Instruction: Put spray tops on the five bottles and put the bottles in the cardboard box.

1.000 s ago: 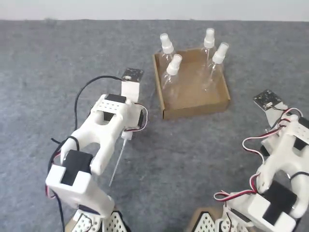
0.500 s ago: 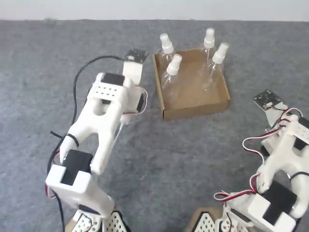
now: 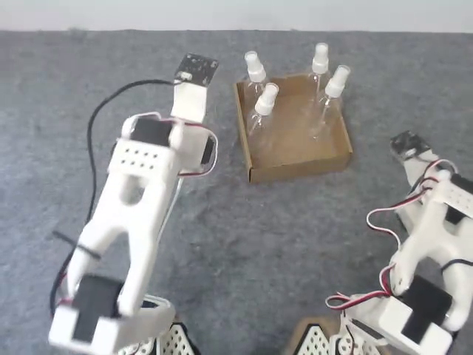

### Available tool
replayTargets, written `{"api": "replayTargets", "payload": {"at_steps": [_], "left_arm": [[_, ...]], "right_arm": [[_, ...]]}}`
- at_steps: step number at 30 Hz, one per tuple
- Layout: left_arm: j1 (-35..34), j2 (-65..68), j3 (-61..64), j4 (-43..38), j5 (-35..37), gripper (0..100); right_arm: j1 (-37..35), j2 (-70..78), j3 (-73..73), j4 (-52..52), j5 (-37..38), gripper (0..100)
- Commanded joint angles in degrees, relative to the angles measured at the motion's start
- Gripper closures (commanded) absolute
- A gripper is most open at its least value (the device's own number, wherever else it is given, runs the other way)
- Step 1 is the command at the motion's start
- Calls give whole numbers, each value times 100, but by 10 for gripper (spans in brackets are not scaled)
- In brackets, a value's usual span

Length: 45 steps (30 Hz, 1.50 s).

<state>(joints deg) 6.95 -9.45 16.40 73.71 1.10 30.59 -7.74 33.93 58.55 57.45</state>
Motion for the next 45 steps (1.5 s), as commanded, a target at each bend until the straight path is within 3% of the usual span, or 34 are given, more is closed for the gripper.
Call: {"api": "replayTargets", "payload": {"at_steps": [1, 9, 23, 32, 34, 39, 45], "left_arm": [[-35, -1160, 479, 18, -53, 991], [-35, -2312, 2044, -958, -53, 989], [-44, -2400, 2211, -985, -53, 988], [-44, -2444, 2193, -985, -53, 988], [-44, -2462, 2079, -985, -53, 988], [-44, -2963, 1604, -932, -44, 988], [-44, -3815, 1051, -598, -44, 988]], "right_arm": [[-84, -57, -870, 655, -211, 679], [-391, 163, -1011, 1297, -79, 751], [-189, 1226, -1222, 1218, -62, 764], [-224, 1086, -1257, 1200, -97, 998], [-277, 787, -1389, 1429, -123, 986], [-787, -470, -1609, 1719, -941, 992], [-2202, -2325, -1134, 1692, -1899, 992]]}}
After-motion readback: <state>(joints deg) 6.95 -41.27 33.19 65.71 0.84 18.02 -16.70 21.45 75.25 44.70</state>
